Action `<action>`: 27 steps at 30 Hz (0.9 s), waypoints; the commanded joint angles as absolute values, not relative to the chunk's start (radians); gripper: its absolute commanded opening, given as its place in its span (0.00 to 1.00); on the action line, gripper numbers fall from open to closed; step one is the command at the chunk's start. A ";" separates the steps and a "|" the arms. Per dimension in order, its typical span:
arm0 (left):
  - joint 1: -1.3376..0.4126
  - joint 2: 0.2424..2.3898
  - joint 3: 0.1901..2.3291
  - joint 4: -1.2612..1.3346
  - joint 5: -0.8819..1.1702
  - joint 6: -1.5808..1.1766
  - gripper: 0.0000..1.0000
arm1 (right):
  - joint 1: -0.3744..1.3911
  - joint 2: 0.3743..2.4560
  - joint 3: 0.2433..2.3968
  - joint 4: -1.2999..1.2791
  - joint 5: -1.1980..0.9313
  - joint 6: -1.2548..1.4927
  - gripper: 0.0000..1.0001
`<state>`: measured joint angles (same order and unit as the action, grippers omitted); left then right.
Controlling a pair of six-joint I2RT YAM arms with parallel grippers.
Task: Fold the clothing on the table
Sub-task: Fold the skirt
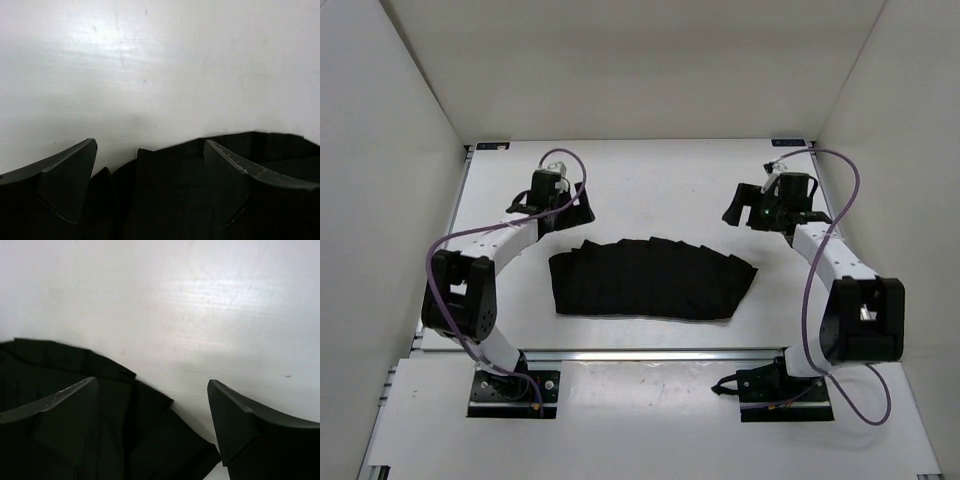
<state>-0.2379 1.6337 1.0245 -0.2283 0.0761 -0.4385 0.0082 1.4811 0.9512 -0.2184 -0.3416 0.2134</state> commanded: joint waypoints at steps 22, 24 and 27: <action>-0.305 1.218 0.721 -0.468 -0.163 -0.459 0.91 | 0.156 1.098 0.555 -0.289 -0.190 0.503 0.99; -0.295 1.252 0.724 -0.466 -0.152 -0.456 0.91 | 0.182 1.115 0.529 -0.244 -0.218 0.526 0.99; -0.299 1.282 0.724 -0.462 -0.152 -0.454 0.90 | 0.234 1.173 0.554 -0.255 -0.169 0.515 0.99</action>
